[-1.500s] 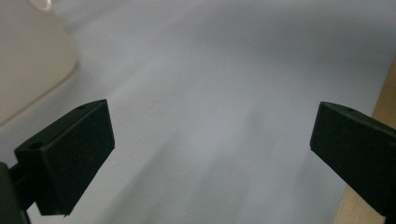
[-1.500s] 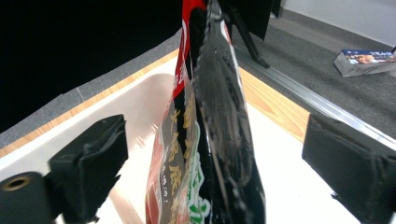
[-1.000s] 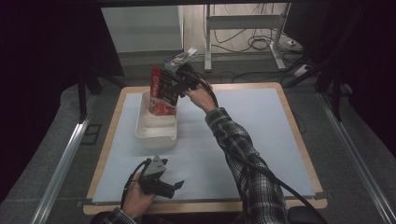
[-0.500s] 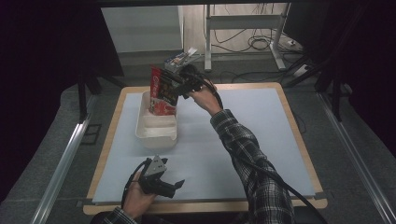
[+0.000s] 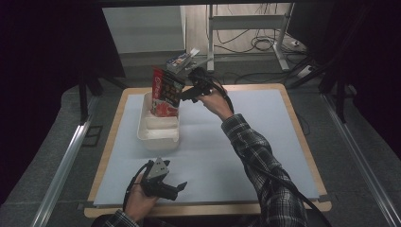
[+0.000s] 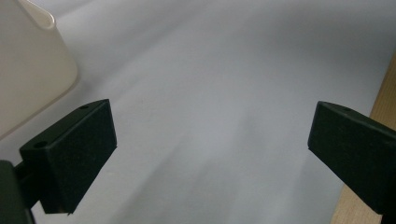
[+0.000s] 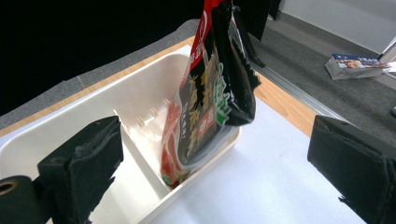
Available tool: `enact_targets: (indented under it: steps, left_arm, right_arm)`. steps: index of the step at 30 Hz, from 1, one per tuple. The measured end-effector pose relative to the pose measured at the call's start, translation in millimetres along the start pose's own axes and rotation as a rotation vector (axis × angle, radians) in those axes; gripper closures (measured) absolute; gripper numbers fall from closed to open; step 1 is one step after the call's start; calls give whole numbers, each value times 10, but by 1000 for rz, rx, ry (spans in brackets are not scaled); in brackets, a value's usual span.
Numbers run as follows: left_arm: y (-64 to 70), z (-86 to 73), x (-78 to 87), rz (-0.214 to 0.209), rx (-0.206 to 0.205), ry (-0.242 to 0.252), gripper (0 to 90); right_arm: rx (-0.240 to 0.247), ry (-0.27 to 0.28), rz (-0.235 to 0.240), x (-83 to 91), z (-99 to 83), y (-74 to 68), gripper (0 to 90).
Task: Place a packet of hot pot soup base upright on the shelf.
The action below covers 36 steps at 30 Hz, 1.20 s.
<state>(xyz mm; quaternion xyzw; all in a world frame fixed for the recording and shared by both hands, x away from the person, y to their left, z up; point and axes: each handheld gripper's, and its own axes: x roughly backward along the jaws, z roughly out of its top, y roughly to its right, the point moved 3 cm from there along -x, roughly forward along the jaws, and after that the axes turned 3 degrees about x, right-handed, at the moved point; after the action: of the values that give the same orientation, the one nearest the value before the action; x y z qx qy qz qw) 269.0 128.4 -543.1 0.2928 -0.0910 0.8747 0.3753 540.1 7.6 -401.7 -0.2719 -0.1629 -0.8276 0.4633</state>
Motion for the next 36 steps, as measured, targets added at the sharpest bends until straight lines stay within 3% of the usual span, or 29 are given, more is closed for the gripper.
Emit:
enact_targets:
  steps: [25,36]
  left_arm:
    - [29,-5,-6,22,-46,-17,24]
    - [47,-6,-20,29,-65,-23,25]
  right_arm:
    - [29,-27,1,174,-216,-142,38]
    - [51,-21,3,333,-353,-235,25]
